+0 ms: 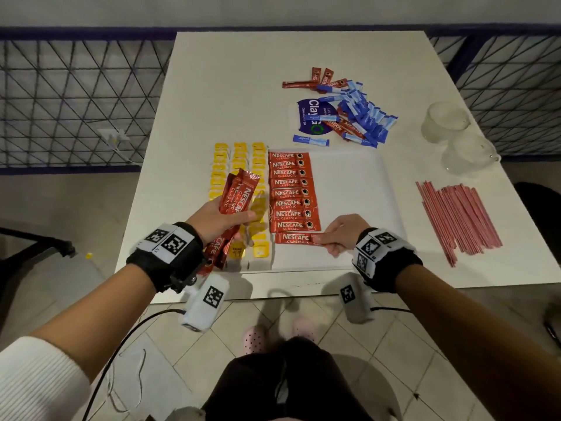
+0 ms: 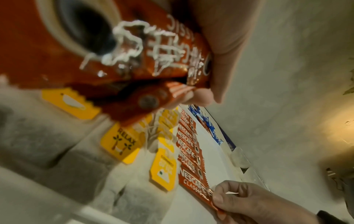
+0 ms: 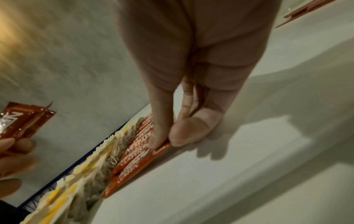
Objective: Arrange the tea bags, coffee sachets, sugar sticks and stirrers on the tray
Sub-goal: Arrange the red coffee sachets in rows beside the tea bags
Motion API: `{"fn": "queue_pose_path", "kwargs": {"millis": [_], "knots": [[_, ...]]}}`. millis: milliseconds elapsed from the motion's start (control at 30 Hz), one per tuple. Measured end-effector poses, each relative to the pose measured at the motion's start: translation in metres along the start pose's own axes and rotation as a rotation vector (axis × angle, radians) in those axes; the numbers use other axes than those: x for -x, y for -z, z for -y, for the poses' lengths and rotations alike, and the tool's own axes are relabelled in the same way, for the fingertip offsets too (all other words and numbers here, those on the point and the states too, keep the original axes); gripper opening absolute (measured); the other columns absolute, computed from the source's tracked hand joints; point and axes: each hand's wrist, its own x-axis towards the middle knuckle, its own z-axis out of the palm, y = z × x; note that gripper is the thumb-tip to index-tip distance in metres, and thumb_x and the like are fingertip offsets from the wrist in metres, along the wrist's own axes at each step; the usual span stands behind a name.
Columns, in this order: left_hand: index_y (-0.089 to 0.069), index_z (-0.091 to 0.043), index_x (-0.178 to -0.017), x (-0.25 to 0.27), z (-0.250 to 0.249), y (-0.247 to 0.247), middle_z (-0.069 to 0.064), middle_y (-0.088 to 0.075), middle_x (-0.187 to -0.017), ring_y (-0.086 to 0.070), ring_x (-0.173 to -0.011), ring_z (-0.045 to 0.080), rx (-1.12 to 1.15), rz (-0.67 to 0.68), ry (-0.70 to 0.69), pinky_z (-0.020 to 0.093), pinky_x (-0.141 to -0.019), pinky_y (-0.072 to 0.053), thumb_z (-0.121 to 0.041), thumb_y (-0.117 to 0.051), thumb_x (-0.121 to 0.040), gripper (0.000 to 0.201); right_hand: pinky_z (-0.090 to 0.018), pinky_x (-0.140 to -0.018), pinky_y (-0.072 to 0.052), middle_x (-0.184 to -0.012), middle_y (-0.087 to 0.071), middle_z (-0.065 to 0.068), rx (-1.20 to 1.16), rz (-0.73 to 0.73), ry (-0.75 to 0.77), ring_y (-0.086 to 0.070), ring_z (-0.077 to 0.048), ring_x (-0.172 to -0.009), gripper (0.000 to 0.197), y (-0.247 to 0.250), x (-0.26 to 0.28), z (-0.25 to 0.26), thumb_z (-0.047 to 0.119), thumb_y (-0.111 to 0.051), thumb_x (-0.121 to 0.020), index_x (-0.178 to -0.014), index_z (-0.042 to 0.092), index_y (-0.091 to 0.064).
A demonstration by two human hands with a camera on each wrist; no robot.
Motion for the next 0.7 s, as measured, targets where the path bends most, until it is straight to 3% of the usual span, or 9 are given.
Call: {"fn": "queue_pose_path", "kwargs": {"millis": [100, 200, 267, 333, 433, 533, 700], "knots": [[-0.057, -0.014, -0.079, 0.001, 0.0, 0.003, 0.003, -0.061, -0.063, -0.052, -0.043, 0.012, -0.003, 0.024, -0.011, 0.026, -0.053, -0.047, -0.022, -0.068, -0.08, 0.013, -0.014, -0.042, -0.046, -0.059, -0.062, -0.005, 0.05, -0.053, -0.027, -0.053, -0.006, -0.036, 0.028, -0.002, -0.001, 0.004, 0.023, -0.078, -0.073, -0.083, 0.008, -0.056], [-0.056, -0.015, -0.08, 0.003, 0.002, 0.004, 0.001, -0.059, -0.061, -0.052, -0.041, 0.009, 0.009, 0.03, -0.005, 0.021, -0.048, -0.048, -0.019, -0.067, -0.081, 0.012, -0.015, -0.041, -0.045, -0.06, -0.062, -0.004, 0.067, -0.083, -0.041, -0.053, -0.007, -0.038, 0.028, -0.005, 0.0, 0.007, 0.024, -0.078, -0.073, -0.084, 0.008, -0.058], [-0.054, -0.016, -0.081, 0.004, 0.003, 0.005, -0.004, -0.059, -0.055, -0.052, -0.039, 0.006, 0.013, 0.028, 0.0, 0.018, -0.045, -0.047, -0.017, -0.066, -0.083, 0.012, -0.019, -0.052, -0.051, -0.063, -0.062, -0.004, 0.092, -0.096, -0.034, -0.056, -0.011, -0.048, 0.026, -0.007, -0.001, 0.009, 0.025, -0.076, -0.075, -0.079, 0.009, -0.057], [-0.054, -0.017, -0.082, 0.005, 0.004, 0.006, -0.006, -0.059, -0.051, -0.052, -0.039, 0.006, 0.015, 0.035, 0.001, 0.017, -0.045, -0.047, -0.016, -0.066, -0.083, 0.012, -0.027, -0.072, -0.055, -0.068, -0.064, -0.007, 0.092, -0.087, -0.043, -0.058, -0.015, -0.057, 0.023, -0.007, -0.002, 0.012, 0.025, -0.075, -0.076, -0.078, 0.007, -0.059], [-0.053, -0.017, -0.082, 0.004, 0.004, 0.007, -0.006, -0.059, -0.055, -0.052, -0.039, 0.006, 0.02, 0.033, 0.003, 0.017, -0.045, -0.047, -0.015, -0.065, -0.083, 0.012, -0.037, -0.09, -0.052, -0.085, -0.07, -0.015, 0.089, -0.056, -0.064, -0.064, -0.022, -0.075, 0.023, -0.006, -0.003, 0.014, 0.02, -0.071, -0.08, -0.089, 0.0, -0.063], [-0.054, -0.016, -0.083, 0.002, 0.003, 0.008, -0.002, -0.059, -0.061, -0.052, -0.039, 0.007, 0.018, 0.036, 0.004, 0.018, -0.046, -0.047, -0.015, -0.065, -0.083, 0.012, -0.038, -0.091, -0.052, -0.089, -0.071, -0.015, 0.109, -0.057, -0.062, -0.066, -0.025, -0.083, 0.024, -0.007, -0.004, 0.016, 0.017, -0.07, -0.082, -0.097, 0.0, -0.064], [-0.055, -0.016, -0.084, -0.001, 0.002, 0.009, -0.006, -0.061, -0.053, -0.053, -0.041, 0.008, -0.006, 0.049, 0.033, 0.02, -0.047, -0.047, -0.02, -0.067, -0.081, 0.014, -0.039, -0.094, -0.05, -0.096, -0.071, -0.016, 0.112, -0.071, -0.075, -0.067, -0.029, -0.096, 0.031, -0.007, -0.004, 0.019, 0.02, -0.071, -0.08, -0.1, -0.001, -0.063]]}}
